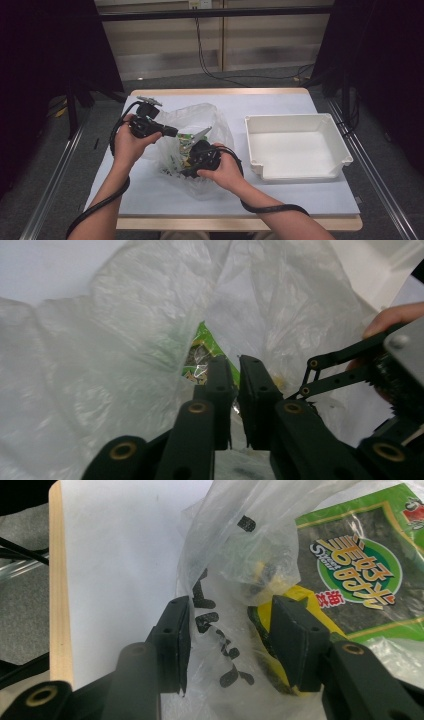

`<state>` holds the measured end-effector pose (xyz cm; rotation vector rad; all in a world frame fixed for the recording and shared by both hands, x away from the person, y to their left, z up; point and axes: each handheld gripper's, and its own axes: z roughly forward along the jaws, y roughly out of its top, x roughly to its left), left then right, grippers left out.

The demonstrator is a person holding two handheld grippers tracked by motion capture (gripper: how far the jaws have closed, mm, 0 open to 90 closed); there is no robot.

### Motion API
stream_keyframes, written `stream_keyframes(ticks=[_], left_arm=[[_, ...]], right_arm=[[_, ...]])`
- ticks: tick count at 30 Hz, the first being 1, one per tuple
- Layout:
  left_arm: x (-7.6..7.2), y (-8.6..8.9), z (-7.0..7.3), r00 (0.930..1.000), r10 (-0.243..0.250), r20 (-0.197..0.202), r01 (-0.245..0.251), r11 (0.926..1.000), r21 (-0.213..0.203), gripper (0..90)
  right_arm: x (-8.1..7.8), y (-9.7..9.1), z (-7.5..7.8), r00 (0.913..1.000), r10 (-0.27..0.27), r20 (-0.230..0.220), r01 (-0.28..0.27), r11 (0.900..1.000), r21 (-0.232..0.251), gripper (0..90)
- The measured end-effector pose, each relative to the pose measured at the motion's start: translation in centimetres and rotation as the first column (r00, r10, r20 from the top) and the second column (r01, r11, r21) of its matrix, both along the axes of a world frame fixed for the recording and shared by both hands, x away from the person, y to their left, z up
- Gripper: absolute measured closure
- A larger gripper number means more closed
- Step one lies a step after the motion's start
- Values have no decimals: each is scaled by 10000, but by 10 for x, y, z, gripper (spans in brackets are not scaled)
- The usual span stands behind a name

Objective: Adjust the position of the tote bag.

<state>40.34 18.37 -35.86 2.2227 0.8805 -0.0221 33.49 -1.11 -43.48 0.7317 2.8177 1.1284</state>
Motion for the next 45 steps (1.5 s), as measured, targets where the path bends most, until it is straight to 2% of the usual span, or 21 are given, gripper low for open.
stream_keyframes(ticks=[2, 8, 10, 11, 15, 17, 18, 19, 20, 21, 22, 25, 26, 30, 34, 35, 36, 38, 39, 43, 45], left_arm=[[3, -4, -5, 10000, 66, -35, -66, 9999, -110, 893], [11, -11, -16, 9990, 332, 304, -341, 9989, 310, 896], [15, -11, -20, 9992, 275, 294, -292, 9980, 564, 896], [18, -10, -21, 9992, 100, 388, -136, 9957, 920, 896], [23, -9, -28, 9994, 253, 221, -275, 9941, 1053, 900], [24, -7, -32, 9993, 372, 80, -378, 9937, 1054, 900], [23, -7, -36, 9966, 825, 16, -824, 9935, 780, 900], [24, -4, -36, 9989, 476, -47, -468, 9938, 1013, 900], [23, -4, -39, 9955, 922, -240, -900, 9928, 788, 900], [24, 1, -40, 9982, 576, -177, -553, 9921, 1124, 900], [22, 1, -43, 9960, 864, -210, -836, 9906, 1085, 900], [18, 5, -45, 9950, 956, -271, -920, 9892, 1141, 900], [17, 8, -45, 9961, 838, -280, -794, 9880, 1325, 900], [11, 15, -39, 9986, 502, -191, -475, 9913, 1227, 900], [1, 5, -32, 9983, 579, -36, -578, 9978, 314, 900], [0, 3, -30, 9998, 162, 65, -165, 9988, 470, 900], [-2, 0, -30, 9996, 273, 17, -274, 9994, 222, 900], [-5, -5, -29, 9998, -24, 176, 21, 9999, 155, 900], [-6, -8, -31, 9998, -65, 177, 65, 10000, -6, 900], [-7, -16, -41, 9998, -151, 120, 149, 9997, 180, 877], [-7, -17, -51, 9999, -9, -125, 13, 9995, 328, 882]], right_arm=[[0, -2, 2, 10000, -44, 43, 44, 10000, 28, 503], [5, -12, 12, 9997, -205, 91, 203, 9997, 165, 466], [7, -15, 16, 9997, -212, 140, 209, 9995, 225, 459], [7, -16, 18, 9994, -302, 194, 297, 9992, 252, 454], [14, -22, 27, 9990, -270, 353, 261, 9993, 275, 425], [17, -25, 30, 9992, -338, 213, 330, 9989, 339, 378], [18, -25, 30, 9992, -330, 218, 322, 9988, 363, 352], [18, -26, 31, 9991, -376, 190, 371, 9989, 274, 346], [18, -26, 31, 9992, -364, 162, 358, 9989, 318, 344], [18, -26, 30, 9994, -324, 113, 319, 9987, 385, 334], [17, -26, 30, 9994, -336, 91, 332, 9986, 417, 324], [17, -26, 31, 9993, -323, 169, 314, 9983, 495, 328], [17, -26, 31, 9992, -334, 202, 324, 9984, 463, 342], [14, -26, 26, 9991, -265, 317, 256, 9993, 291, 470], [13, -26, 21, 9991, -296, 314, 285, 9990, 355, 643], [13, -26, 18, 9992, -305, 275, 298, 9992, 251, 669], [13, -26, 16, 9990, -304, 328, 300, 9995, 137, 709], [12, -24, 12, 9991, -231, 352, 232, 9997, -39, 759], [12, -24, 11, 9992, -189, 338, 194, 9997, -132, 792], [12, -23, 6, 9996, -224, 172, 228, 9995, -232, 874], [11, -23, 4, 9998, -187, 120, 190, 9994, -296, 890]])
